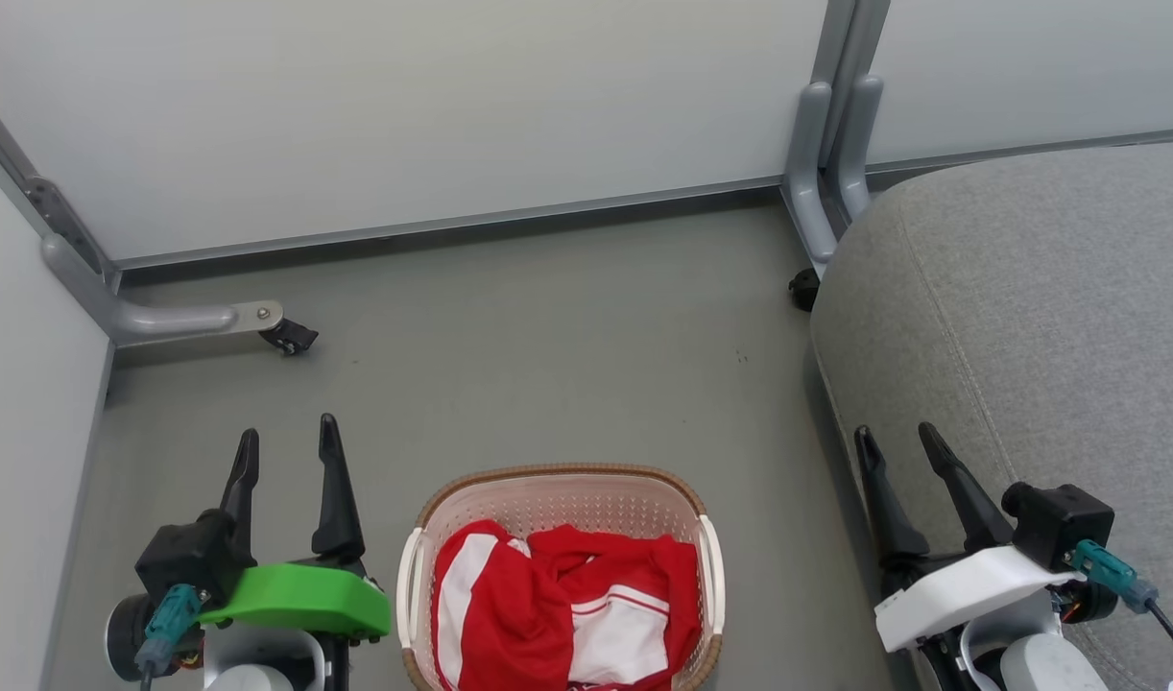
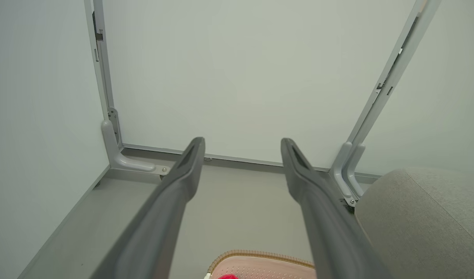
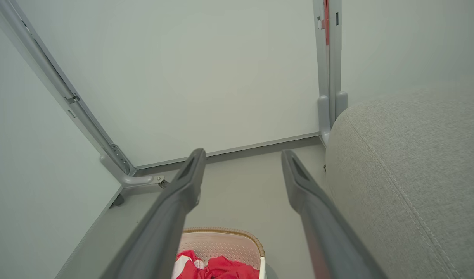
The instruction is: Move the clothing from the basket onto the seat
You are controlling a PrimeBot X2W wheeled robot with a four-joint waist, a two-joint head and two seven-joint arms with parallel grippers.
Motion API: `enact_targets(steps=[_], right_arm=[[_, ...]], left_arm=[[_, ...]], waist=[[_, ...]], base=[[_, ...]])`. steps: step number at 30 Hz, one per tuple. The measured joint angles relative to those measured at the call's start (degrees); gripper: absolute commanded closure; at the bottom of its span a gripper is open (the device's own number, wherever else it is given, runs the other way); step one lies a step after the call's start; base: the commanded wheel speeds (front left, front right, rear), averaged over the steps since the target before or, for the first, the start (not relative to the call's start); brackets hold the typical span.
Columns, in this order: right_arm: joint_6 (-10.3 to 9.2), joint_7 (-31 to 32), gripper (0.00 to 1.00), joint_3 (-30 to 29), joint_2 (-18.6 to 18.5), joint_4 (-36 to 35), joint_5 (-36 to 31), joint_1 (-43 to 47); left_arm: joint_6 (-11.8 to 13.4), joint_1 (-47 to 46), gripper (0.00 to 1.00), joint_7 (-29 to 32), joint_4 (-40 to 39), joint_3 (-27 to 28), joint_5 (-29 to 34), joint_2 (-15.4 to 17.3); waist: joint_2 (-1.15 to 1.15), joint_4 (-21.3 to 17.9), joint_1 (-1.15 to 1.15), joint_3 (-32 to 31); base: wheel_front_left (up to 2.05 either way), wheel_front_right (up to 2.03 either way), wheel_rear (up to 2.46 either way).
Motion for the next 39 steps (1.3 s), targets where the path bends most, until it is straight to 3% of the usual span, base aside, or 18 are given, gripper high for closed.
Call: enact_targets(steps=[39], right_arm=[[0.02, -4.32, 0.0, 2.34, -0.2, 0.38, -17.17, -0.07]], left_arm=[[0.32, 0.57, 0.0, -4.3, -0.35, -2.26, 16.68, -0.12]], waist=[[0.0, 0.86, 0.0, 1.04]], base=[[0.0, 0.0, 0.0]])
